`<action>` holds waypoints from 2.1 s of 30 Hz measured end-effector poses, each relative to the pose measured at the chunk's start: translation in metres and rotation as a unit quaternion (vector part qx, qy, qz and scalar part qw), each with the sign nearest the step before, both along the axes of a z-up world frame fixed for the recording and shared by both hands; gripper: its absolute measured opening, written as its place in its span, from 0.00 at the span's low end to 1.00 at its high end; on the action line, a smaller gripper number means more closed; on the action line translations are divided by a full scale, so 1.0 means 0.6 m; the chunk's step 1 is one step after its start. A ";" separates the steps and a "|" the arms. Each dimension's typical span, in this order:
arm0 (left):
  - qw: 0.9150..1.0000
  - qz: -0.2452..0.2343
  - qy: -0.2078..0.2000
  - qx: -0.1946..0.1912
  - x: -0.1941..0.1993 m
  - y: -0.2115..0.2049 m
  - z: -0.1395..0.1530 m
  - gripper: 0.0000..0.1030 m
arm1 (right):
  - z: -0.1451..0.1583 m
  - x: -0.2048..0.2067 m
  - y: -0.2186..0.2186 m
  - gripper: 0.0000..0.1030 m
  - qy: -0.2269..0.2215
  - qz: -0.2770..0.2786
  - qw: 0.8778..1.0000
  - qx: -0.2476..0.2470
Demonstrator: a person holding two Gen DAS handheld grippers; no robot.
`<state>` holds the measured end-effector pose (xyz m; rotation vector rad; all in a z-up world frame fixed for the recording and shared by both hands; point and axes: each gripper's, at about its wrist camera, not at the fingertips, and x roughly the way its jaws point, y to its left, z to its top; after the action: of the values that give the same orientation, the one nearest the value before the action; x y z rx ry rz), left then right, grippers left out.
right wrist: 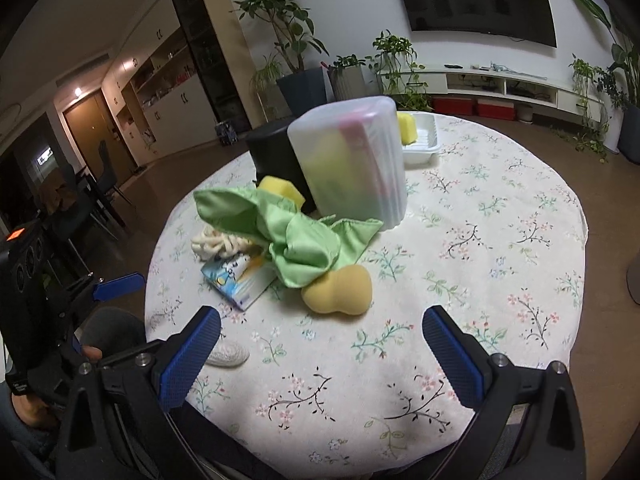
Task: Organize soft objects
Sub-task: 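Move both tools back toward the remaining soft items, then grasp the white knitted scrubber with the left tool while the right grasps the peanut sponge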
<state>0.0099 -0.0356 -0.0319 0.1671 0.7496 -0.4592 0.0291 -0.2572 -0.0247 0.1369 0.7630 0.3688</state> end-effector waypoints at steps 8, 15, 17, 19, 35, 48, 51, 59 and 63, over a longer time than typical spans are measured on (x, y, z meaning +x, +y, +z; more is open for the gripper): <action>0.999 -0.022 0.024 0.028 0.013 -0.030 -0.039 1.00 | -0.021 0.011 0.005 1.00 0.025 -0.011 0.999 -0.028; 0.999 -0.021 0.027 0.030 0.031 -0.033 -0.049 0.99 | -0.040 0.026 0.013 1.00 0.034 -0.010 0.999 -0.032; 0.999 -0.023 0.031 0.031 0.036 -0.035 -0.052 0.98 | -0.043 0.030 0.015 1.00 0.034 -0.008 0.999 -0.031; 0.999 -0.027 0.032 0.029 0.038 -0.037 -0.053 0.95 | -0.045 0.033 0.018 1.00 0.032 -0.005 0.999 -0.036; 0.998 -0.049 0.046 0.001 0.041 -0.034 -0.058 0.30 | -0.057 0.059 0.037 1.00 0.037 0.010 0.998 -0.047; 0.997 -0.026 0.066 -0.016 0.036 -0.005 -0.061 0.24 | -0.086 0.110 0.069 0.86 0.058 -0.007 0.991 -0.123; 0.997 -0.023 0.069 -0.026 0.040 0.000 -0.062 0.23 | -0.080 0.105 0.060 0.57 0.049 -0.021 0.992 -0.115; 0.996 -0.020 0.076 -0.043 0.042 0.013 -0.064 0.23 | -0.072 0.094 0.045 0.46 0.049 -0.014 0.996 -0.078; 0.996 -0.019 0.076 -0.046 0.044 0.017 -0.064 0.23 | -0.068 0.071 0.042 0.45 0.063 -0.008 0.996 -0.065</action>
<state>0.0364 -0.0251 -0.0703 0.0610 0.8748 -0.5459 0.0715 -0.2317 -0.0652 0.0439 0.9083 0.2969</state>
